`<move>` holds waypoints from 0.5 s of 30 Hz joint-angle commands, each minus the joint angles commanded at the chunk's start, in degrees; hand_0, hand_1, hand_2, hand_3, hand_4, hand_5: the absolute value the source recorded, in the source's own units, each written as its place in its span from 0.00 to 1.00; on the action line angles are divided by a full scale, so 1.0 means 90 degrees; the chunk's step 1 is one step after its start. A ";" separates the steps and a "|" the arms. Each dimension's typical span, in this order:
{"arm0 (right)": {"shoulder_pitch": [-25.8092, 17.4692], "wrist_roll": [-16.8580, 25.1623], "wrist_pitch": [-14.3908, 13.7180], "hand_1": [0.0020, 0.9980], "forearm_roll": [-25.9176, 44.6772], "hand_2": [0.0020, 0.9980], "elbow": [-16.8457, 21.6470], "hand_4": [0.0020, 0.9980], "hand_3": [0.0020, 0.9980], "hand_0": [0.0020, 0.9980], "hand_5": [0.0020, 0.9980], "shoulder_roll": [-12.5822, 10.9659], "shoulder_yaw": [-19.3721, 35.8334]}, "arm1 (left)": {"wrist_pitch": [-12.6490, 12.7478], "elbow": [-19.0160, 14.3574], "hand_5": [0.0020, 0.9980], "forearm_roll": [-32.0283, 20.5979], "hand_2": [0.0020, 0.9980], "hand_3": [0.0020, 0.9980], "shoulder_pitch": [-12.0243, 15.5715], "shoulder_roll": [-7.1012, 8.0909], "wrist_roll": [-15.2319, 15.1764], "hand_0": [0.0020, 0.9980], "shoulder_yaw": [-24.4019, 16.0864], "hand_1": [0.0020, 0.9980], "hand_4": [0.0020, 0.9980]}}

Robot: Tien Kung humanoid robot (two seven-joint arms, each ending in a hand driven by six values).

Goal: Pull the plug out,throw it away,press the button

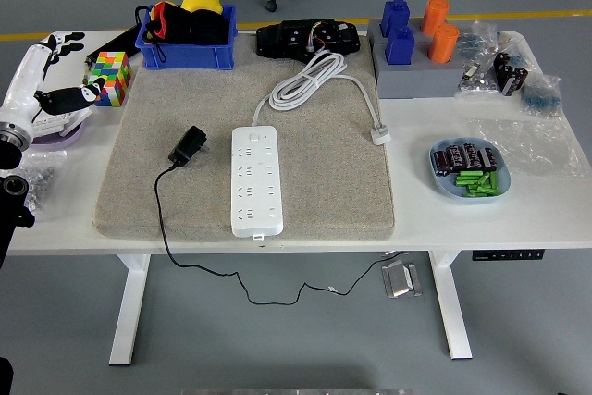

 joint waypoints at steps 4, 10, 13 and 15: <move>0.0025 -0.0008 0.0017 0.73 0.0004 0.72 -0.0005 0.89 0.71 0.77 0.66 -0.0036 -0.0020 | -0.0013 -0.0013 0.01 0.0023 0.83 0.83 -0.0034 0.0015 0.0023 0.88 -0.0040 0.88 0.71; -0.0026 -0.0008 0.0023 0.73 0.0014 0.72 0.0001 0.89 0.71 0.77 0.66 -0.0032 -0.0034 | -0.0054 -0.0070 0.01 0.0066 0.83 0.83 0.0027 -0.0001 0.0079 0.88 -0.0068 0.88 0.71; -0.0032 -0.0001 0.0015 0.73 0.0006 0.72 -0.0003 0.89 0.71 0.77 0.66 -0.0014 -0.0022 | -0.0063 -0.0097 0.01 0.0065 0.83 0.83 0.0062 -0.0010 0.0086 0.88 -0.0078 0.88 0.71; -0.0036 0.0006 0.0031 0.73 0.0015 0.72 0.0001 0.89 0.71 0.77 0.66 -0.0013 -0.0028 | -0.0065 -0.0109 0.02 0.0060 0.83 0.83 0.0075 -0.0017 0.0087 0.88 -0.0079 0.88 0.70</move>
